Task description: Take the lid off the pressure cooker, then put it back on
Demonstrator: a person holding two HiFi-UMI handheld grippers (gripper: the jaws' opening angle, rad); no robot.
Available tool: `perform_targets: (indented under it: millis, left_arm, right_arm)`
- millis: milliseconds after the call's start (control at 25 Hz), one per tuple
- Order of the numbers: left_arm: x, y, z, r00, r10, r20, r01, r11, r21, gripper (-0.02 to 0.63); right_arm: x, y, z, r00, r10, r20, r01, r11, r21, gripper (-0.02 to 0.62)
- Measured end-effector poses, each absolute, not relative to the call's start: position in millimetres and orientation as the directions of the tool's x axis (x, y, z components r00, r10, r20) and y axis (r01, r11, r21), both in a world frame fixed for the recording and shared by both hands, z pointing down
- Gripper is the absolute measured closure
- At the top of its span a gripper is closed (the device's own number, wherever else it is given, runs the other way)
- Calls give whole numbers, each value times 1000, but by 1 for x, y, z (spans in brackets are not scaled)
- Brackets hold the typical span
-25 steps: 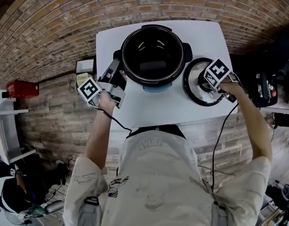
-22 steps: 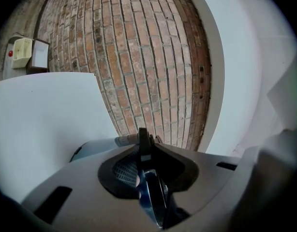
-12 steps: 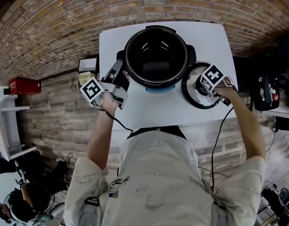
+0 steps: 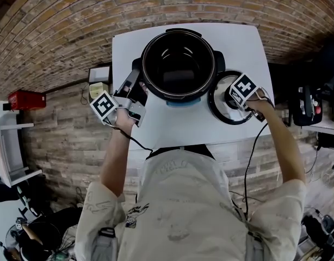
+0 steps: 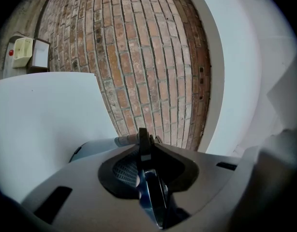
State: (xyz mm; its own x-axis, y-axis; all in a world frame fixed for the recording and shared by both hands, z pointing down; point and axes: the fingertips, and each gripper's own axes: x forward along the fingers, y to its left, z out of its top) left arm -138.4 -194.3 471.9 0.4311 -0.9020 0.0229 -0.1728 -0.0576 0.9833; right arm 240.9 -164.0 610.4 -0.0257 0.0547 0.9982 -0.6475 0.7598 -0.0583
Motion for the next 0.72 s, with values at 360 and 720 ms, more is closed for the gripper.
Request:
perform_targets:
  millis: [360, 720]
  left_arm:
    - [-138, -194, 472, 432, -902, 21, -172, -60, 983, 512]
    - [-139, -195, 472, 433, -901, 22, -173, -60, 983, 512]
  right_arm:
    - [241, -164, 610, -33, 36, 999, -651, 758, -49, 298]
    - [235, -156, 605, -110, -10, 994, -650, 757, -65, 198]
